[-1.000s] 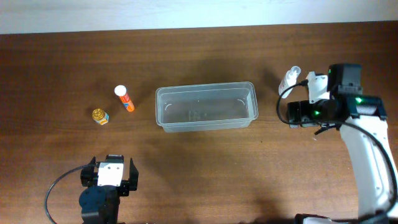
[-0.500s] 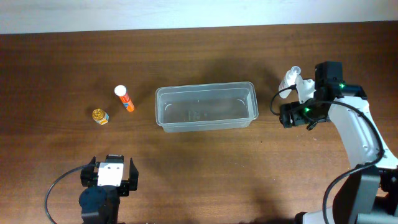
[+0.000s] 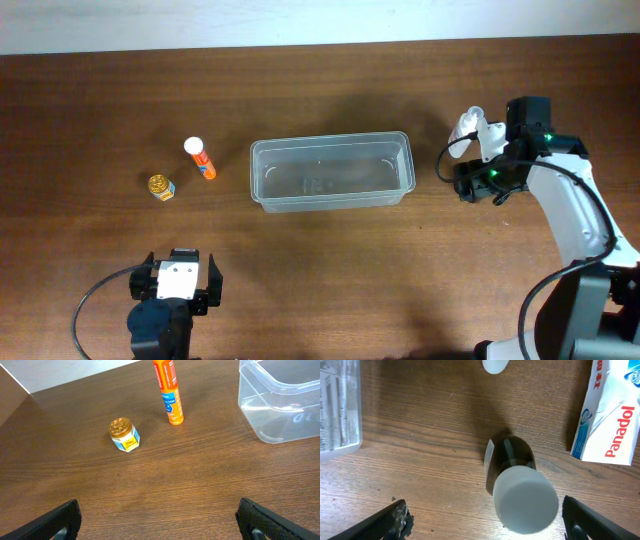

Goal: Pack container
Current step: 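Lower the right gripper and close it around the dark brown bottle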

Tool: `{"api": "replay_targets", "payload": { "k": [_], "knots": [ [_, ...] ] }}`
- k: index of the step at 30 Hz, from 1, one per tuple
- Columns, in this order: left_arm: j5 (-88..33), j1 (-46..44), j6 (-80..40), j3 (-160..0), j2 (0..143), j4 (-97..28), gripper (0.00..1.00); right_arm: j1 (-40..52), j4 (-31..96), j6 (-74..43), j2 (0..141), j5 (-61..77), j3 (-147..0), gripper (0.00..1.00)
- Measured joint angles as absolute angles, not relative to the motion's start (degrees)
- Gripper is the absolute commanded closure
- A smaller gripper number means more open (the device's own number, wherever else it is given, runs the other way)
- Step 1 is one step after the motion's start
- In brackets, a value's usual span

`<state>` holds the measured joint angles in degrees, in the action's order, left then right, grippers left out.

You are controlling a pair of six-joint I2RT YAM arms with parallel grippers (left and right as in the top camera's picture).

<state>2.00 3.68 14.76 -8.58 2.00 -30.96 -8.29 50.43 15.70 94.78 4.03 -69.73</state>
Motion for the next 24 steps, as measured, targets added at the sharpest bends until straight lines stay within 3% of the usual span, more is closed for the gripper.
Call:
{"api": "replay_targets", "payload": {
  "k": [24],
  "knots": [
    [2.0,3.68,14.74,-8.58,2.0,-30.96,0.0,-12.4,46.94,15.66,100.16,4.62,-69.76,0.12]
  ]
}}
